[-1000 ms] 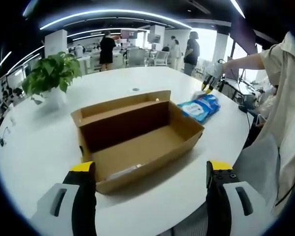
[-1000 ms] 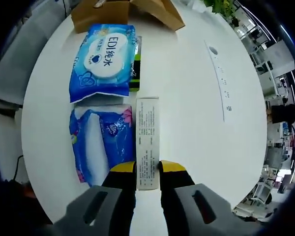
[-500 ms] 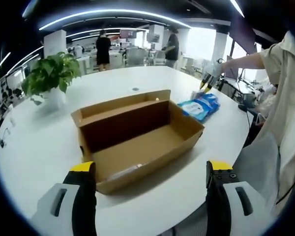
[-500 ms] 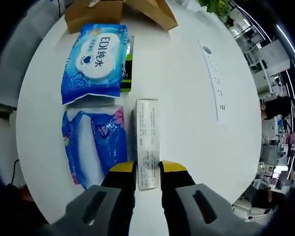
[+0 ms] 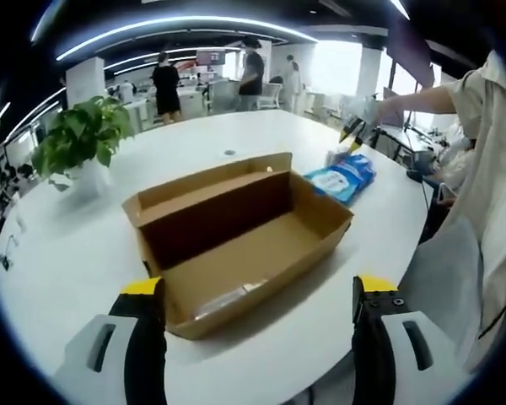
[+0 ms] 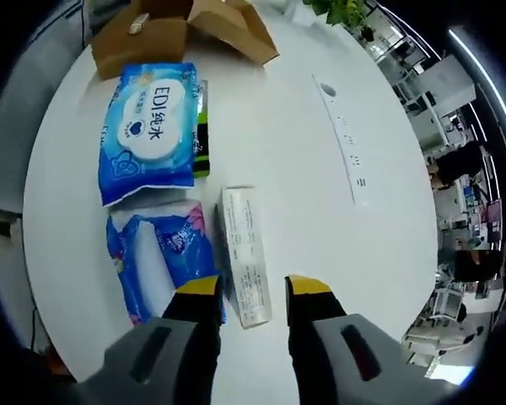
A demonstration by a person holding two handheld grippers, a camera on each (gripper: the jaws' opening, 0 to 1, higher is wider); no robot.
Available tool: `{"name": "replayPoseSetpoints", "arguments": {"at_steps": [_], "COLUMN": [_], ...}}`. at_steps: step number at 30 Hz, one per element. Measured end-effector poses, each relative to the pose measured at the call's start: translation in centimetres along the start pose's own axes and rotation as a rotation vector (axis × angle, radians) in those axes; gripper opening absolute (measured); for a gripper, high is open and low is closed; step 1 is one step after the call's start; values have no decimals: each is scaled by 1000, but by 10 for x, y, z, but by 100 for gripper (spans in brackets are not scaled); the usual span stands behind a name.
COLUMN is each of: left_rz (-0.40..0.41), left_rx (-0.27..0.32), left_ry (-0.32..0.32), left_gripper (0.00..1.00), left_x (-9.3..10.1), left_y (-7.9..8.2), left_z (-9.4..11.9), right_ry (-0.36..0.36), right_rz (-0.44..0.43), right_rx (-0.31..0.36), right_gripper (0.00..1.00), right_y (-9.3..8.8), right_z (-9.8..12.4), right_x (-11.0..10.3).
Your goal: Operate the shoe box by opening the lid, removing the specified soft item, and placing it in the target area until the item is outside and the box remains undamaged.
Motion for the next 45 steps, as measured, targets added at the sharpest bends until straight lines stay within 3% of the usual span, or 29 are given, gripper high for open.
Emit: {"name": "replayPoseSetpoints", "arguments": {"at_steps": [15,34,45], "left_rz": [-60,-129,-169], "left_rx": [-71,-196,-305], "left_ry": [-51,-141,-228], "left_gripper": [83,67,56], "left_x": [-11,-36,-49], "left_y": [9,24,27], "left_z": [-6,-21,-40], "right_ry": [-66,-88,-102], "right_rz": [-192,-430,-559], "right_rx": [82,206,263], "right_gripper": [49,66,80], "right_y": [20,41,50], "right_z": [38,86,108], "right_x": [-12,-60,-86]}}
Point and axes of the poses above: the point that each gripper's makers call its tool centre point, and the gripper's own axes: z roughly backward along the fingers, x roughly to its right, y roughly out of its top, the point moved 7 cm from there along z, roughly backward along the fingers, and after that the axes turned 14 degrees about -y, right-handed, at the moved point
